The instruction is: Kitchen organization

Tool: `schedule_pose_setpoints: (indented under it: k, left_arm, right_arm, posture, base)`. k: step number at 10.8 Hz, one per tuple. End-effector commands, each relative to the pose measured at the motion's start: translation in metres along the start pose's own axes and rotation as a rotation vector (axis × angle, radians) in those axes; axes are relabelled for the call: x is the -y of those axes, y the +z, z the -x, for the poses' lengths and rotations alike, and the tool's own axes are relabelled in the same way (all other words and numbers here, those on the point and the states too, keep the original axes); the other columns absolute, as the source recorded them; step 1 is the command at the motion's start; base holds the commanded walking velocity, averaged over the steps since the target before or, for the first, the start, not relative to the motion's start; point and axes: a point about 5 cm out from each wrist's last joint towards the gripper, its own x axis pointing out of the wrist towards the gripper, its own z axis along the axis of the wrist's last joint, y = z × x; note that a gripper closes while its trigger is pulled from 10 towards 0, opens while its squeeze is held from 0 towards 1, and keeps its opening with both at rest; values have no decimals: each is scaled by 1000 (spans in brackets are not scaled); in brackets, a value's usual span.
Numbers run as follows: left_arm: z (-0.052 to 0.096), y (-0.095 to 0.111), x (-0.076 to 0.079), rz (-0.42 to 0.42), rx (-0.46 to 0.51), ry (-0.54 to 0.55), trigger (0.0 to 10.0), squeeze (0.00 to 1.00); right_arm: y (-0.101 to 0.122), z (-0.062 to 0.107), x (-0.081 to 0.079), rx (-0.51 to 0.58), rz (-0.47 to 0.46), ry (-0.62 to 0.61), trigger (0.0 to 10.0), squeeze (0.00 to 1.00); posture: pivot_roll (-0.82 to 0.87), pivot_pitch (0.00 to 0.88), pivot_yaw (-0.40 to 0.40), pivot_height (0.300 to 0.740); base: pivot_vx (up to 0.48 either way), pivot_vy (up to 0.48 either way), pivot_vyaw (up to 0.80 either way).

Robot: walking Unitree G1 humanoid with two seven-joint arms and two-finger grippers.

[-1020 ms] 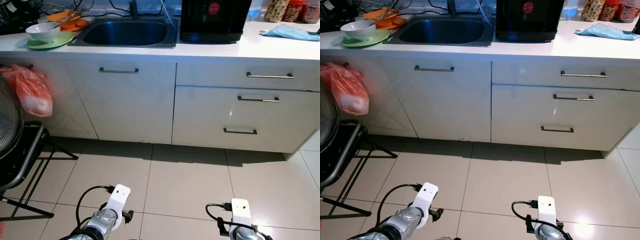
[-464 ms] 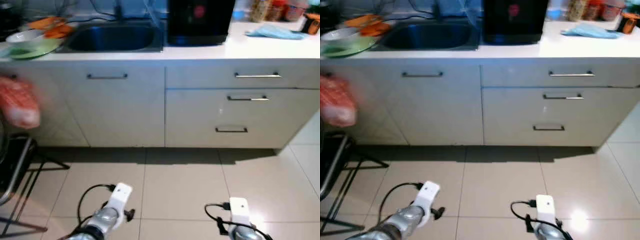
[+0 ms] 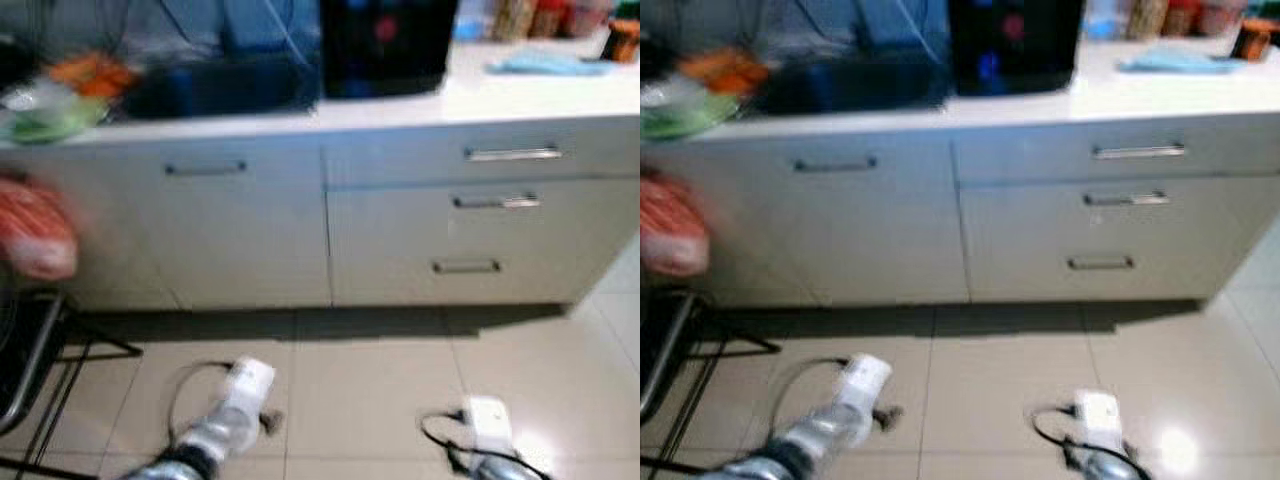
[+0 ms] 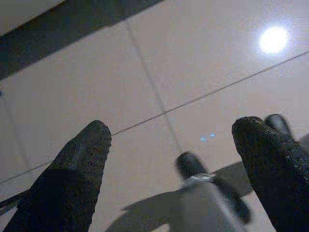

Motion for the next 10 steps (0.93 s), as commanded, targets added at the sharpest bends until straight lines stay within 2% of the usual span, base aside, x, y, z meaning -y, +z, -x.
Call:
schedule_pose_setpoints:
  k: [1,4,10]
  left_arm:
    - [3,-6,-15,-8,-24,38,10000,0]
    - [3,-7,-17,-2,-28,46,10000,0]
    - [4,-15,-19,-6,-42,53,10000,0]
  right_arm:
    - [8,0,-14,20,2,37,10000,0]
    - [7,0,-14,21,6,40,10000,0]
    - [7,0,-15,22,23,47,10000,0]
  posture:
    - [-72,0,71,740]
    - [-69,0,70,740]
    - [-65,0,68,740]
  base:
    - [326,0,0]
    - [329,0,0]
    - [331,271,0]
